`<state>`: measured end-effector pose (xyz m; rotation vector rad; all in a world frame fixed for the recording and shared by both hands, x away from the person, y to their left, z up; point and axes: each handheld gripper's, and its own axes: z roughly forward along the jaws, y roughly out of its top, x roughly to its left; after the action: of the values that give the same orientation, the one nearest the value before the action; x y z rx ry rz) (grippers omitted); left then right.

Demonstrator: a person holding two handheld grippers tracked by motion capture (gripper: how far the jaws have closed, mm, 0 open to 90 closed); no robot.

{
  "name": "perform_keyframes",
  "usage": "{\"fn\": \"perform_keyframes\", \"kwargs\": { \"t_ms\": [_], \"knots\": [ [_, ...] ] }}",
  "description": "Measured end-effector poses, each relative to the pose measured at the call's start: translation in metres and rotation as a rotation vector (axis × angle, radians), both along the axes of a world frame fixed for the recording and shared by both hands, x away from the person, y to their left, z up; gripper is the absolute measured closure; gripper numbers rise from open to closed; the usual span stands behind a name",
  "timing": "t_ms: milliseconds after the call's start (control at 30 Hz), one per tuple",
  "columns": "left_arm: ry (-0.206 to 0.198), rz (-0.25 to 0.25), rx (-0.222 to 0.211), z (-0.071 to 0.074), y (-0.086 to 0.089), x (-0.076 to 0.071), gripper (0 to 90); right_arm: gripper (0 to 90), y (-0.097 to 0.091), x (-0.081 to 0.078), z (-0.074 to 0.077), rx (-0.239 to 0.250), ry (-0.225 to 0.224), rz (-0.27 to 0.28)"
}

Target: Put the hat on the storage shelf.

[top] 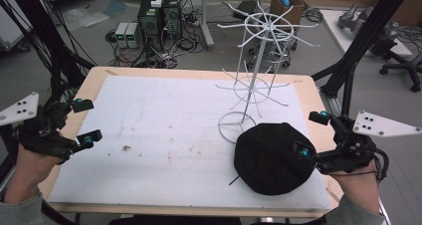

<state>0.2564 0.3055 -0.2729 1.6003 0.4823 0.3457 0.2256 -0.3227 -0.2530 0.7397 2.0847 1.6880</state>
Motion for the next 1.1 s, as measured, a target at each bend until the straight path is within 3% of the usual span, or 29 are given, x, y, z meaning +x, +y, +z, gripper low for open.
{"fn": "perform_keyframes", "kwargs": {
  "t_ms": [567, 600, 733, 867, 1100],
  "knots": [
    [0.028, 0.001, 0.001, -0.006, -0.002, 0.002, 1.7, 0.7, 0.006, 0.001, 0.002, -0.015, -0.008, 0.018],
    [0.029, 0.001, 0.005, -0.006, -0.002, 0.002, 1.7, 0.7, 0.009, 0.002, -0.003, -0.041, -0.018, 0.027],
    [0.031, 0.009, 0.005, -0.007, -0.004, 0.001, 1.7, 0.7, 0.014, 0.007, -0.018, -0.105, 0.018, 0.038],
    [0.022, 0.015, 0.011, -0.006, -0.003, 0.000, 1.7, 0.7, 0.016, 0.013, -0.034, -0.113, 0.043, 0.066],
    [0.024, 0.022, 0.000, -0.006, 0.001, 0.002, 1.7, 0.7, 0.016, 0.017, -0.048, -0.125, 0.039, 0.063]
  ]
}}
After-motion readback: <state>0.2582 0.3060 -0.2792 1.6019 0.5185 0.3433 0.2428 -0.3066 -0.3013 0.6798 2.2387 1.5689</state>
